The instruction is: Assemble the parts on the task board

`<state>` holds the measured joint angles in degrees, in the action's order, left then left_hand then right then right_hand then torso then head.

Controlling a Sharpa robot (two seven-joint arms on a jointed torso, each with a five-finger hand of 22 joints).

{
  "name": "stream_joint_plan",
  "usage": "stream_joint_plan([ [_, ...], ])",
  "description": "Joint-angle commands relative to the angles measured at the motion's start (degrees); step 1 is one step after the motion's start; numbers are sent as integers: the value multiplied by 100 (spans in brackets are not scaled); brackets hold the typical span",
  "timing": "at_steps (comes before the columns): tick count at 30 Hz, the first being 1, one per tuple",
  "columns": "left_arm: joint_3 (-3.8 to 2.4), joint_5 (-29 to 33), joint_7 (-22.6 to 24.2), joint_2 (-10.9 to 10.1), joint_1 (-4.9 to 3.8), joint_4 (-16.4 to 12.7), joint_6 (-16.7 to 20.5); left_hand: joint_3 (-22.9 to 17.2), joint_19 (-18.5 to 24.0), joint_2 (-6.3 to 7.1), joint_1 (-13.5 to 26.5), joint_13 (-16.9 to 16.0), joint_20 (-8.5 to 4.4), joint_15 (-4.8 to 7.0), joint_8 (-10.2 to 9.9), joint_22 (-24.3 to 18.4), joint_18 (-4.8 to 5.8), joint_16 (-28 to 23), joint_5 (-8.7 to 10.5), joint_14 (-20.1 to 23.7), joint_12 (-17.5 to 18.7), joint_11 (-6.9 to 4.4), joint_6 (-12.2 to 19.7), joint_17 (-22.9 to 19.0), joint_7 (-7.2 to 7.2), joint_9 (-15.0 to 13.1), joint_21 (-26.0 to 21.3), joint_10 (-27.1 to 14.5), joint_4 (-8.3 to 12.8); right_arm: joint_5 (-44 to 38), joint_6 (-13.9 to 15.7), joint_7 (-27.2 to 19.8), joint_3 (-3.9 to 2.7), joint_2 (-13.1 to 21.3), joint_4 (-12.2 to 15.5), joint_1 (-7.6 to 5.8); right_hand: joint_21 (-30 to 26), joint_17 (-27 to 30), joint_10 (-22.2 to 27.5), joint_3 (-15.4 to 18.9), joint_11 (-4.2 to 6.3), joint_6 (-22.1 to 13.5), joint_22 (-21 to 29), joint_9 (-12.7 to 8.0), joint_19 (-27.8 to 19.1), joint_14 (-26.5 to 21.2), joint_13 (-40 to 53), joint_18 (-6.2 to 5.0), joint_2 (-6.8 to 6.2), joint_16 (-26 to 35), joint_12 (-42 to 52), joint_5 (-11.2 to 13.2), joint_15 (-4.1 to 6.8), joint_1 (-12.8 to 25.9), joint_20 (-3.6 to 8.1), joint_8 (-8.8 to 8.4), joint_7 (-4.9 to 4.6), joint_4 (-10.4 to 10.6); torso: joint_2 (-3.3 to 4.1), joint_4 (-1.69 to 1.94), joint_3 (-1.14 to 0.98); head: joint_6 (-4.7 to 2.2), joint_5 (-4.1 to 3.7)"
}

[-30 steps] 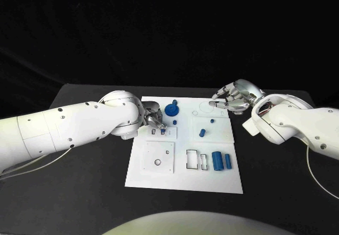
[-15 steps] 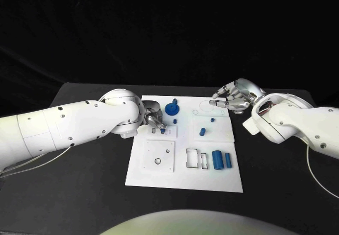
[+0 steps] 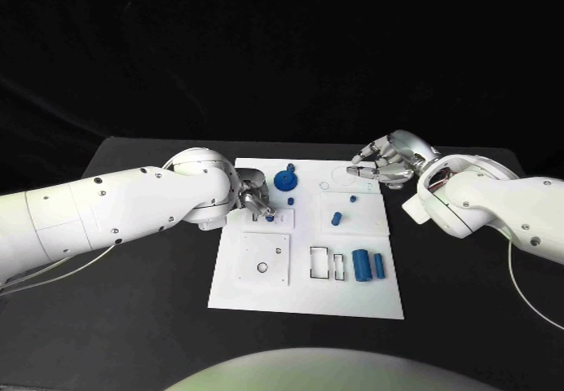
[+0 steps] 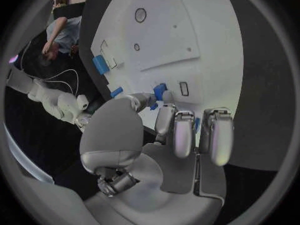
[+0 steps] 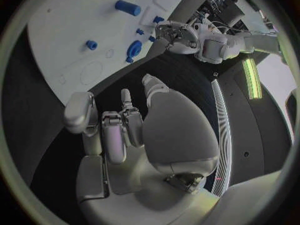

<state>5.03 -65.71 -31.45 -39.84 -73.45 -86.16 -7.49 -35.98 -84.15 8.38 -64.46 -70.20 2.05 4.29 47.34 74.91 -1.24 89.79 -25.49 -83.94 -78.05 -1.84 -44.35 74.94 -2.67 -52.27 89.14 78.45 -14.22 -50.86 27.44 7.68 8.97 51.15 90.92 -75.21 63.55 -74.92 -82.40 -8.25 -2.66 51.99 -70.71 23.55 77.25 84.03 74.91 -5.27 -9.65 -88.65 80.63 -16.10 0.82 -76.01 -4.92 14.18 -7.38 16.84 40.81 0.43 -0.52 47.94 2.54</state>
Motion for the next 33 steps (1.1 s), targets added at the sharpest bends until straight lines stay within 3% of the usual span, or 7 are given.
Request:
stream_joint_plan([
  [1, 6, 13, -37, 10, 13, -17, -148, -1164, -521, -7, -36, -1, -37, 54, 18, 1429, 100, 21, -17, -606, -3, 14, -19, 1506, 3, -9, 30, 31, 1136, -43, -67, -34, 0, -5, -3, 8, -35, -1083, 20, -33, 11, -32, 6, 5, -23, 492, 454, -97, -22, 19, -25, -27, 57, 58, 16, 27, 22, -10, -1, -1, 0, 18, 9],
  [20, 5, 117, -123, 51, 13, 32, -215, -1178, -516, -2, -24, 29, -39, 55, 17, 1423, 98, 21, -29, -606, 18, 13, -30, 1506, 4, -7, 26, 19, 1135, -42, -66, -32, 0, -1, -3, 12, -35, -1083, 20, -33, 11, -32, 6, 5, -23, 492, 454, -97, -22, 19, -25, -27, 57, 58, 16, 27, 22, -10, 3, -6, -1, 25, 23],
  [23, 5, 182, -156, 75, 12, 69, -255, -1179, -511, 3, 33, 66, -39, 54, -3, 1417, 96, 21, 41, -606, 46, 16, -21, 1506, 3, 0, 22, 7, 1098, -42, -66, -33, 0, 0, -2, 12, -45, -1076, 22, -45, 15, -35, 9, 10, -21, 491, 445, -98, -15, 22, -31, -41, 59, 81, 19, 35, 24, -15, -3, -5, -3, 33, 22],
  [25, 5, 221, -176, 86, 12, 93, -271, -1149, -509, 19, 99, 81, -39, 53, -20, 1415, 95, 21, 112, -606, 59, 16, -11, 1506, 8, 7, 20, 6, 1057, -41, -65, -33, 0, 1, -2, 12, -45, -1076, 22, -45, 15, -35, 9, 10, -21, 491, 445, -98, -15, 22, -31, -41, 59, 81, 19, 35, 24, -15, -2, -2, -3, 32, 21],
  [27, 5, 266, -200, 95, 12, 121, -291, -1043, -504, 53, 220, 101, -41, 60, -45, 1410, 94, 21, 305, -606, 75, 1, -1, 1506, 32, 17, 15, 6, 969, -40, -63, -33, 0, 3, -2, 12, -45, -1076, 22, -45, 15, -35, 9, 10, -21, 491, 445, -98, -15, 22, -31, -41, 59, 81, 19, 35, 24, -15, 0, -2, -5, 36, 18],
  [33, 6, 367, -265, 108, 12, 178, -353, -791, -505, 90, 494, 117, -61, 83, -99, 1412, 94, 21, 281, -606, 89, -23, -26, 1506, 67, 59, 14, -13, 716, -37, -52, -36, 0, 4, -5, 12, -58, -1071, 23, -46, 15, -38, 18, 11, -25, 490, 444, -100, -17, 24, -33, -42, 60, 87, 19, 36, 25, -15, -4, -1, -3, 49, 20],
])
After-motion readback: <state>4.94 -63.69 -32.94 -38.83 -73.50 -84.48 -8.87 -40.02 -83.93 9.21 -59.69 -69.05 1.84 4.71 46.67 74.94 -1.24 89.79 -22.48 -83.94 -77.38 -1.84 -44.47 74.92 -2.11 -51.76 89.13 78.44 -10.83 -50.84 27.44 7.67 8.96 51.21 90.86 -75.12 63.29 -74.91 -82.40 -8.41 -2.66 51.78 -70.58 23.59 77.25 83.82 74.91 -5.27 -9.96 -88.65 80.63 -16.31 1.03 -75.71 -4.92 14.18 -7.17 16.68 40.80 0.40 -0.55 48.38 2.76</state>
